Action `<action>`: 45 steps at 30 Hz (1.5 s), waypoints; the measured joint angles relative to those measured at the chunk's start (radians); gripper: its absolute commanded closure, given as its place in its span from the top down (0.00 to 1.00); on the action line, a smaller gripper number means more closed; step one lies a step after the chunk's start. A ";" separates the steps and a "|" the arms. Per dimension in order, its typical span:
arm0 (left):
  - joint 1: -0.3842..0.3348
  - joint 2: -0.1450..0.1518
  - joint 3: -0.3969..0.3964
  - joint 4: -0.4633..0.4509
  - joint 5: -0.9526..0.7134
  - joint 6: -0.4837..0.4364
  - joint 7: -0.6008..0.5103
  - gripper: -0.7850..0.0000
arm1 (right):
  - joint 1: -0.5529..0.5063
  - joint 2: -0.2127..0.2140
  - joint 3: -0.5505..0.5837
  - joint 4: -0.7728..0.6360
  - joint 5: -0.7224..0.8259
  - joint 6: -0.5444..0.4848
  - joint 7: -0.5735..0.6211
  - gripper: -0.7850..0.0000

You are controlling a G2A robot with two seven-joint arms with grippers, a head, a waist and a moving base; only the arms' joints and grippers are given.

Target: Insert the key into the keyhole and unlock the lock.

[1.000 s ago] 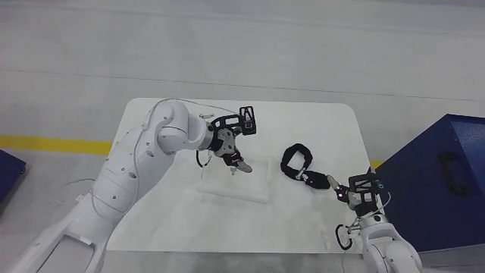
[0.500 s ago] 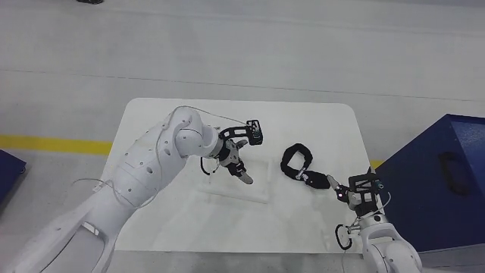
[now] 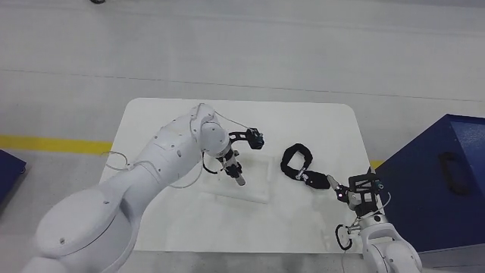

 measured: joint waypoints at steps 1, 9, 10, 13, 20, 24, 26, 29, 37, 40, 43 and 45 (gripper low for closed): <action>-0.002 -0.011 0.000 0.017 0.020 -0.007 0.007 0.51 | 0.000 0.000 0.000 0.000 0.000 0.000 0.000 1.00; 0.003 -0.099 0.000 0.138 0.231 -0.049 0.096 0.49 | 0.000 0.000 0.000 0.000 0.000 0.000 0.000 1.00; 0.006 -0.107 0.000 0.151 0.245 -0.054 0.108 0.48 | 0.000 0.000 0.000 0.000 0.000 0.000 0.000 1.00; 0.014 -0.134 0.000 0.193 0.294 -0.044 0.130 0.41 | 0.000 0.000 0.000 0.000 0.000 0.000 0.000 1.00; 0.018 -0.187 -0.001 0.277 0.332 -0.073 0.159 0.20 | 0.000 0.000 0.000 0.000 0.000 0.000 0.000 1.00; 0.020 -0.208 -0.004 0.313 0.331 -0.086 0.154 0.00 | 0.000 0.000 0.000 0.000 0.000 0.000 0.000 1.00; 0.022 -0.217 -0.007 0.328 0.323 -0.089 0.139 0.00 | 0.000 0.000 0.000 0.000 0.000 0.000 0.000 1.00; 0.020 -0.228 -0.014 0.349 0.315 -0.094 0.137 0.00 | 0.000 0.000 0.000 0.000 0.000 0.000 0.000 1.00; -0.001 -0.241 -0.037 0.393 0.287 -0.109 0.111 0.00 | 0.000 0.000 0.000 0.000 0.000 0.000 0.000 1.00; -0.010 -0.241 -0.042 0.400 0.283 -0.111 0.111 0.00 | 0.000 0.000 0.000 0.000 0.000 0.000 0.000 1.00; -0.017 -0.237 -0.052 0.410 0.266 -0.130 0.130 0.00 | 0.000 0.000 0.000 0.000 0.000 0.000 0.000 1.00; -0.021 -0.230 -0.058 0.425 0.253 -0.154 0.154 0.00 | 0.000 0.000 0.000 0.000 0.000 0.000 0.000 1.00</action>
